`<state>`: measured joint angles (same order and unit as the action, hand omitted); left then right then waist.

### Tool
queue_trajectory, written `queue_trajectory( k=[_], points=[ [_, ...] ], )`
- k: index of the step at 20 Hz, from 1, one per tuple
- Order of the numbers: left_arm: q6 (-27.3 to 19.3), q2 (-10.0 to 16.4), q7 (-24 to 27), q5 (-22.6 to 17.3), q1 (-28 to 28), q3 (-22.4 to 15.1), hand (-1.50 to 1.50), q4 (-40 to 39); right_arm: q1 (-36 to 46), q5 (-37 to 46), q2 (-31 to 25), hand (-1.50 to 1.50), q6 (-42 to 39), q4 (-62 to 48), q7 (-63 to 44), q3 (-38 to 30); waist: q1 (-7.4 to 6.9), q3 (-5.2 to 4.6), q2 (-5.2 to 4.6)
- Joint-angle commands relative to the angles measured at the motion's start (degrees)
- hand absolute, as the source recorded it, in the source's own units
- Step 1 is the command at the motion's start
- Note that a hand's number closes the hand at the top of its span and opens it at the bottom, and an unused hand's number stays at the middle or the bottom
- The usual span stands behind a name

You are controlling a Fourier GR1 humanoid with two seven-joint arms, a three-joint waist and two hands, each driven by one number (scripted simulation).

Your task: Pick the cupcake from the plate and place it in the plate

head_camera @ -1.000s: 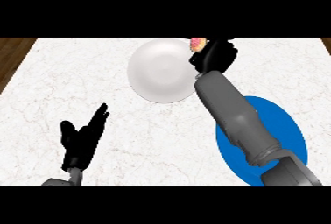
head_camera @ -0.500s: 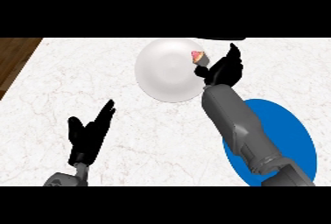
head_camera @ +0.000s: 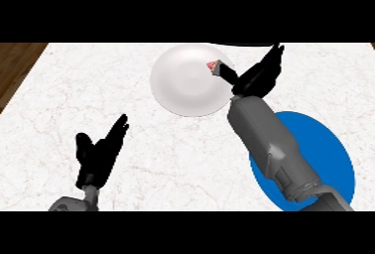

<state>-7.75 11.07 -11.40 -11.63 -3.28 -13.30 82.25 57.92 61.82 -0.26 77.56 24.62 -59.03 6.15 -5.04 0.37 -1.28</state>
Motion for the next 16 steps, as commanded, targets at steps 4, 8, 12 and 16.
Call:
queue_trajectory(
  k=[4, 8, 12, 16],
  points=[
    [1.19, 0.56, 0.19, -0.74, 1.79, 1.23, 0.0, -2.33, -8.06, -6.85, 0.25, -1.5, 8.06, 14.15, -2.88, 9.68, 1.28, -0.27, 0.89],
    [-0.11, -0.56, -0.85, -0.82, 1.25, 1.81, 0.0, -1.25, -14.17, -10.27, 0.26, -1.5, 8.14, 22.53, -4.49, 19.61, 1.99, -0.29, 0.97],
    [0.19, -0.55, 1.14, 0.12, 0.21, 2.94, 0.0, -5.19, -21.44, -10.66, 0.26, -1.5, 8.2, 29.61, -5.93, 28.89, 3.51, -0.35, 1.16],
    [0.73, -0.71, 1.03, -0.5, 1.43, 3.77, 0.0, -4.88, -24.18, -8.47, 0.26, -1.5, 8.24, 30.5, -8.57, 34.19, 3.95, -0.42, 1.38]
  ],
)
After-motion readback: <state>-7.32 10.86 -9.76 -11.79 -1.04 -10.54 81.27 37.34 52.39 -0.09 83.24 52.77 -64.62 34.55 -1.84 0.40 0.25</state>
